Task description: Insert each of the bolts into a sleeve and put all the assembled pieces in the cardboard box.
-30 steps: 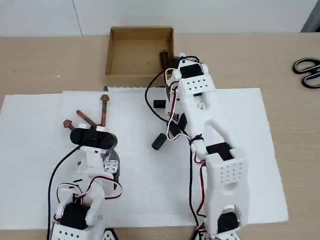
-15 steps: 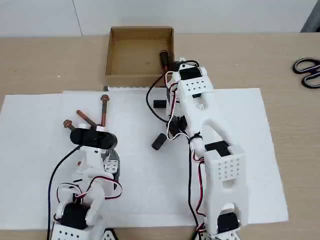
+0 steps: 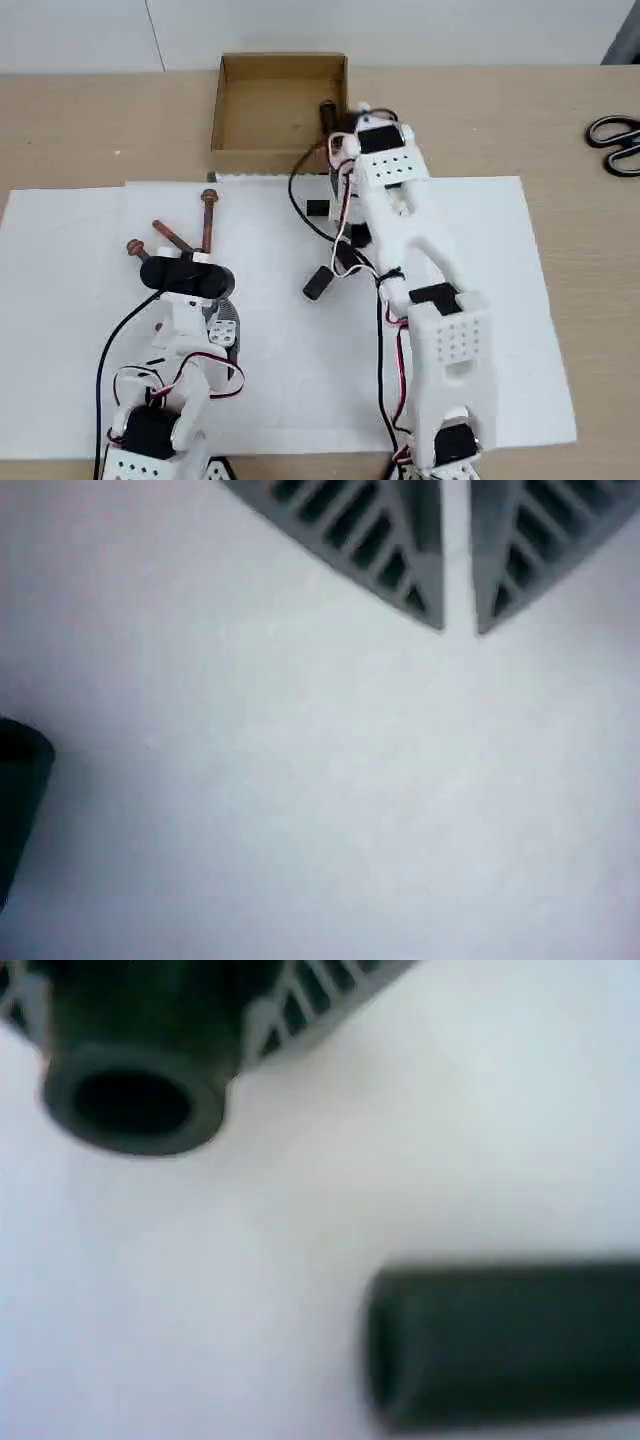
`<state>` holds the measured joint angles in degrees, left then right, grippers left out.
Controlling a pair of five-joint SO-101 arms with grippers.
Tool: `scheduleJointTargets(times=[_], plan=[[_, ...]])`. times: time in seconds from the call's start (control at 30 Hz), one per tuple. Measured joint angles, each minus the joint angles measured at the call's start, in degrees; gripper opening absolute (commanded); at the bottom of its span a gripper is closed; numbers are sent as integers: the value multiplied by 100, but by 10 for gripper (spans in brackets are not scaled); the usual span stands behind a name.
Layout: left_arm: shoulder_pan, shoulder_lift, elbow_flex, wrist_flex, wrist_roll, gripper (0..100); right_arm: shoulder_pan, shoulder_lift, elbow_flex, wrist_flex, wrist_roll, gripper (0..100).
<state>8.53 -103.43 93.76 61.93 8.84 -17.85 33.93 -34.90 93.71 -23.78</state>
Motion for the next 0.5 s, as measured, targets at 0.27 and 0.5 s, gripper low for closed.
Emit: scheduleJointTargets(times=[0.27, 0.5], plan=[[-158, 0, -598, 0, 0, 7, 334, -1521, -35, 211, 53, 3], [-193, 325, -1802, 0, 0, 6, 1081, -2646, 1090, 220, 123, 3]])
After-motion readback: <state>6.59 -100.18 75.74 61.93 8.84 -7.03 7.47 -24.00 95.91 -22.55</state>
